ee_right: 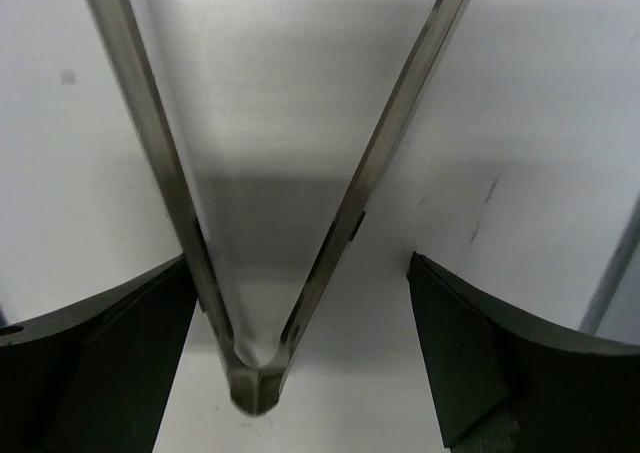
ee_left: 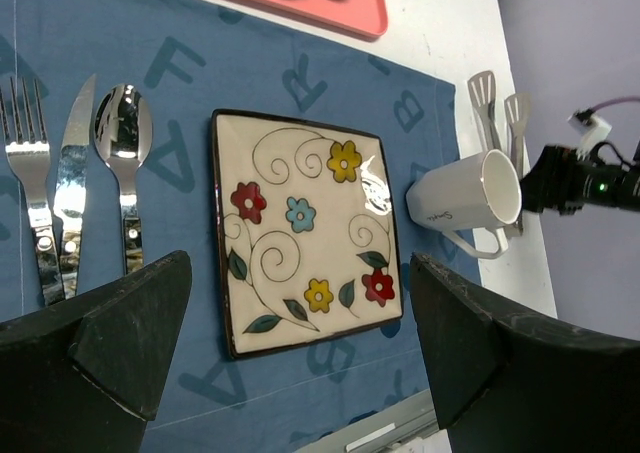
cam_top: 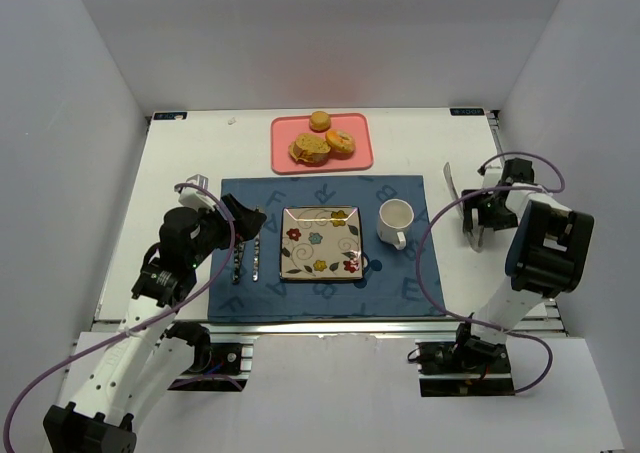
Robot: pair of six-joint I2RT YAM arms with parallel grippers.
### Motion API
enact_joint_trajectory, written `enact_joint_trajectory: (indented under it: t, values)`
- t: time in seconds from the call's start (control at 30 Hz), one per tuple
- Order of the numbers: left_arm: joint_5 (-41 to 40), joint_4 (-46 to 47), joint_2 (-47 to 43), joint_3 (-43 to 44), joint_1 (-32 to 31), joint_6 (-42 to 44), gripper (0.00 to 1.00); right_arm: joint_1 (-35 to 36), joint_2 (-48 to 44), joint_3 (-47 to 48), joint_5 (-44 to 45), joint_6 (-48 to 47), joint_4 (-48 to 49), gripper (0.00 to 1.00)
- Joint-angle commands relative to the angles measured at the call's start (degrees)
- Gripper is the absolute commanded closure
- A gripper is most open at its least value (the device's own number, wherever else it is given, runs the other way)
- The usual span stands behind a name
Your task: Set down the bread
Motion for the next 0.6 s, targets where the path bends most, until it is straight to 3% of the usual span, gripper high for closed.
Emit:
enact_joint_trajectory:
  t: [0.0,0.37,0.4,0.57]
  values:
    - [-0.8,-1.2,0.4,0.6,0.1,0.0,0.02,1.2,3.2,4.6,0.5,1.5,4.5,0.11]
    - [-1.1,0.3,1.3,0.5,0.1,-1.9,0.02,3.3,10.7,12.5,-0.2,3.0,6.6,0.16]
    - [-1.2,0.2,1.4,0.5,0.2,-1.9,0.02,3.3,11.4,12.7,-0.5,2.9,6.6,0.2]
    - [-1.6,-1.1,1.2,1.6,0.1,-1.3,0.02,3.2,9.5,12.1,-1.9,1.5,5.5,0.67]
